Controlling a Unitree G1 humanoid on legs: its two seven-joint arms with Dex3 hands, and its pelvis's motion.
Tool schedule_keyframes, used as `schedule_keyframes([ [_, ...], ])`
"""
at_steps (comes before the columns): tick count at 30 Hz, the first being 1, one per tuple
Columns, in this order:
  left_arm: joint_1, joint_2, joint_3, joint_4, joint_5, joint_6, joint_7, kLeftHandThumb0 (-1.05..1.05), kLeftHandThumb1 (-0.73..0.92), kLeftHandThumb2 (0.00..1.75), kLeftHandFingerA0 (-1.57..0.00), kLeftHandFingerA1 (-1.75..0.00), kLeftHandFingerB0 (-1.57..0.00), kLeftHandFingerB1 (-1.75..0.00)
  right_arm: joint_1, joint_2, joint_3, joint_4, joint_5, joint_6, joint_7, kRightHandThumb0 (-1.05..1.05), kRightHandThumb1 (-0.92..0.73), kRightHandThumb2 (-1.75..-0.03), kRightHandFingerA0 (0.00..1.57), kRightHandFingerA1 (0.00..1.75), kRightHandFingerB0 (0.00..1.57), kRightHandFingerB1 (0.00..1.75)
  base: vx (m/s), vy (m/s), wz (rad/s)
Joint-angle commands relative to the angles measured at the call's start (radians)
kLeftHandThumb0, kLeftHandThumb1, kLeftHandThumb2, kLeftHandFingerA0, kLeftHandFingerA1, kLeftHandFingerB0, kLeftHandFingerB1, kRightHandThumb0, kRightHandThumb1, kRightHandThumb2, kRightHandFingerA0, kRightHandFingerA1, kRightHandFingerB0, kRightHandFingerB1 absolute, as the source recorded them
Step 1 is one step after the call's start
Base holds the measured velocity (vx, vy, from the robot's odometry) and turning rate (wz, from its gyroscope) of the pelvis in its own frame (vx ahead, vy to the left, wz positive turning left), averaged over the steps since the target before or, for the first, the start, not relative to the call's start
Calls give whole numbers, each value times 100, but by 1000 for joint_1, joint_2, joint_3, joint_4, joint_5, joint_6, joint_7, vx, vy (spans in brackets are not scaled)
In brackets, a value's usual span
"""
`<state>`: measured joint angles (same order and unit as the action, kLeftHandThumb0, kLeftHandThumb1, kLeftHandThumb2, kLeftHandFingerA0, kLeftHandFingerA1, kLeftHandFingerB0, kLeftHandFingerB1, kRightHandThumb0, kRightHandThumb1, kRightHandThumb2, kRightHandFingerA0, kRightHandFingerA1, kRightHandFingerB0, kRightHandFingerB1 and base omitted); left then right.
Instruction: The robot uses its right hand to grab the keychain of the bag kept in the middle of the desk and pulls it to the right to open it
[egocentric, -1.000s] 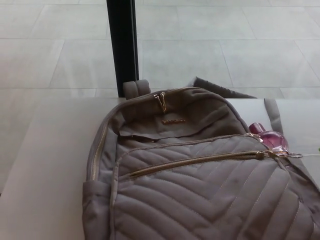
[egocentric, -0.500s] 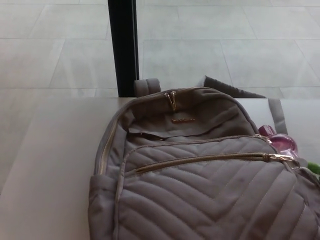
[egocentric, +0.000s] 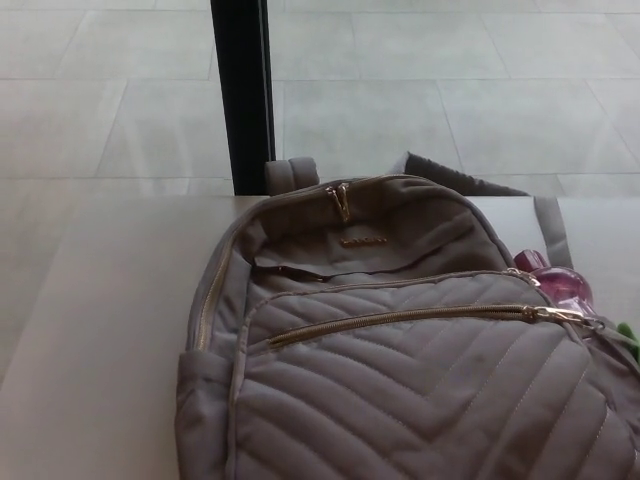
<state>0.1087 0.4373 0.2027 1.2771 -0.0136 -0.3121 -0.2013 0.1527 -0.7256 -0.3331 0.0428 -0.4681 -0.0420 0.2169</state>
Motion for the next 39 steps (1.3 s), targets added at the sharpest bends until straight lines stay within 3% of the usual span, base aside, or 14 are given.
schedule_keyframes([
  [1,13,16,-8,6,11,22,1,-80,79,117,-59,-67,-38,-57,72,-11,-210,103,184,105,61,-105,-69,-62,0,0,0,0,0,0,0],
  [3,13,11,-7,3,10,28,14,-83,92,79,-66,-60,-53,-49,68,7,-282,193,212,85,0,-105,-57,-106,0,43,0,39,0,0,0],
  [5,11,9,-6,10,11,17,15,-83,92,78,-64,-61,-25,-34,45,56,-399,295,288,112,-71,-103,-59,-99,0,43,0,33,0,0,0],
  [8,10,4,-9,13,13,31,21,-87,92,77,-71,-61,-65,-52,127,163,-586,295,359,189,-146,-79,-69,-66,0,28,0,0,0,0,0],
  [10,8,10,-14,7,17,35,22,-91,83,93,-67,-63,-54,-54,141,191,-640,344,386,203,-166,-68,-69,-69,0,82,0,0,0,0,0],
  [13,9,14,-8,1,9,31,19,-85,92,77,-61,-58,-46,-46,75,109,-678,728,442,108,-205,-69,-61,-72,3,77,0,11,0,0,0],
  [15,8,24,-12,11,14,26,7,-81,77,116,-57,-66,-40,-55,71,108,-693,842,450,123,-246,-64,-59,-67,101,164,0,34,0,0,0],
  [17,2,26,-10,14,13,34,13,-80,77,115,-57,-67,-40,-55,64,109,-692,878,450,135,-255,-67,-46,-81,127,142,0,48,0,0,0],
  [26,4,31,-4,5,5,29,10,-88,92,79,-66,-65,-46,-46,85,127,-659,934,453,68,-131,-60,-51,-76,101,146,5,69,0,0,0],
  [29,-2,38,-31,11,36,48,34,-80,92,72,-66,-58,-55,-47,103,126,-624,948,456,15,-61,-54,-62,-57,37,116,5,74,0,0,0],
  [35,-22,52,-52,2,37,135,58,-56,78,63,-65,-58,-52,-46,89,107,-529,993,464,-28,21,-60,-43,-88,81,86,40,66,0,0,0],
  [36,-27,49,-45,9,29,148,60,-57,59,95,-60,-68,-44,-58,105,97,-491,994,454,-46,48,-58,-54,-57,75,81,46,61,0,0,0],
  [37,-26,50,-49,7,32,151,62,-56,74,62,-65,-61,-48,-46,119,87,-448,1004,435,-87,56,-60,-42,-87,81,83,49,66,0,0,0],
  [39,-27,56,-59,5,44,153,67,-55,73,62,-66,-62,-48,-45,137,69,-360,1018,374,-138,15,-53,-51,-56,94,81,62,57,0,0,0],
])
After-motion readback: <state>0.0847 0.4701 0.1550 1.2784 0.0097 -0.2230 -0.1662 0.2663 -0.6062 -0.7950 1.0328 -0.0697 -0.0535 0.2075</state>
